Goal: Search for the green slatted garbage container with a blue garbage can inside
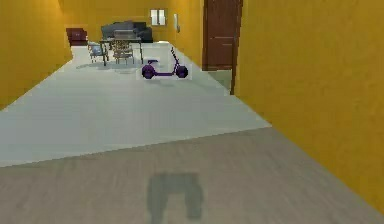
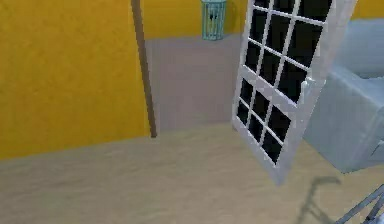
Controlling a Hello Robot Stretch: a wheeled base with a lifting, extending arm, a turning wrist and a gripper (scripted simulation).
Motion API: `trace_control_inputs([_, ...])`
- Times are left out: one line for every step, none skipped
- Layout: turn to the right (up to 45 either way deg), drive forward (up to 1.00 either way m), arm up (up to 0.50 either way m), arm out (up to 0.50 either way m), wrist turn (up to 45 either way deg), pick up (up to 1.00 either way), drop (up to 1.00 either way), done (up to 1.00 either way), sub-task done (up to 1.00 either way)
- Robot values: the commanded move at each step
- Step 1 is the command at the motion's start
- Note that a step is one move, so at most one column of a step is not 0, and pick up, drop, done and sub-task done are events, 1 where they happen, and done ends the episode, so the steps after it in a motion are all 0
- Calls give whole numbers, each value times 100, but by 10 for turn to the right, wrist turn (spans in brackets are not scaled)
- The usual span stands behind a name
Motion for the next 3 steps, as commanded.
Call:
trace_control_inputs([450, 0, 0, 0, 0, 0, 0, 0, 0])
trace_control_inputs([420, 0, 0, 0, 0, 0, 0, 0, 0])
trace_control_inputs([0, 100, 0, 0, 0, 0, 0, 0, 0])
